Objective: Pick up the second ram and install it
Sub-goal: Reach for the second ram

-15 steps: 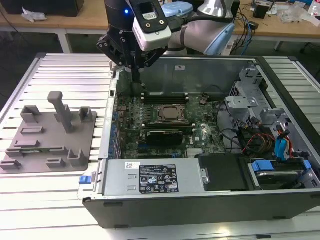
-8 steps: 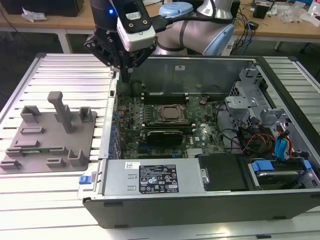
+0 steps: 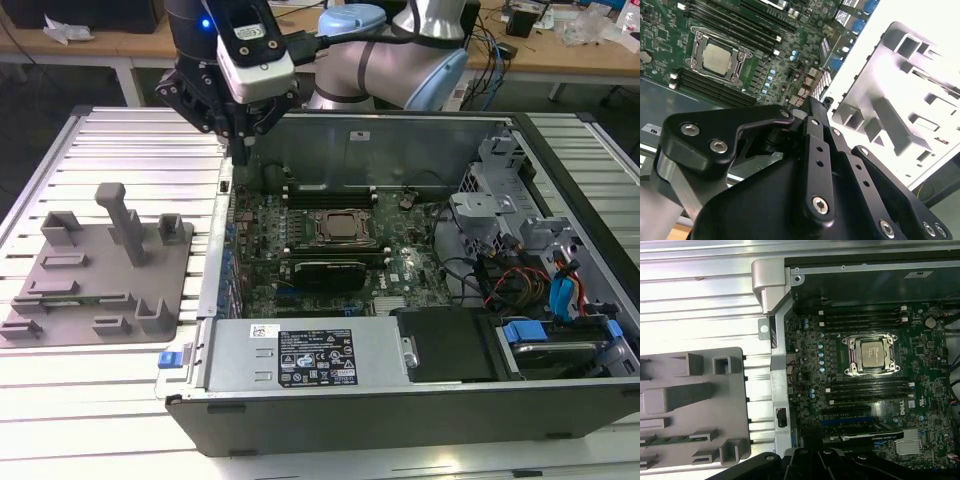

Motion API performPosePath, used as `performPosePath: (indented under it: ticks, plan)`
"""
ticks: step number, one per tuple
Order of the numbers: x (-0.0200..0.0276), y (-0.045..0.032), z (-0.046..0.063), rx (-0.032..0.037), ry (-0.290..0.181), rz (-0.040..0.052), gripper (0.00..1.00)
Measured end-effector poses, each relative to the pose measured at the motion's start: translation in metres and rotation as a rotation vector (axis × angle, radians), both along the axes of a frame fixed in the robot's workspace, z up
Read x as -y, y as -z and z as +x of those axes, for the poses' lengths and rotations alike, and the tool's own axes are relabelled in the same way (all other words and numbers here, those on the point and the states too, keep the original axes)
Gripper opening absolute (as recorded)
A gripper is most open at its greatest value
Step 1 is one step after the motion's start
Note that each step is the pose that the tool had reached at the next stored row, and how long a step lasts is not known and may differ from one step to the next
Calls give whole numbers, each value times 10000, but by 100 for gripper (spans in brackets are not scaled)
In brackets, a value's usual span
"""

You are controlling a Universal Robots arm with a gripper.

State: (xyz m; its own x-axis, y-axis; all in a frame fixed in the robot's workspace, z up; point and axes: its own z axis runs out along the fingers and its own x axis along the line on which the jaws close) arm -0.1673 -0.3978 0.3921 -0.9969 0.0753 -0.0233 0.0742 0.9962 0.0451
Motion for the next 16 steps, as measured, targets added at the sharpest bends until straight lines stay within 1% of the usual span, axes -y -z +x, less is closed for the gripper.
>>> performPosePath:
  ticks: [6,9,13,16]
  plan:
    - [0,6,-101,1,1,0,8]
    - [0,11,-195,1,0,0,8]
    - [0,20,-288,0,0,-1,8]
    - [0,24,-316,0,-1,0,8]
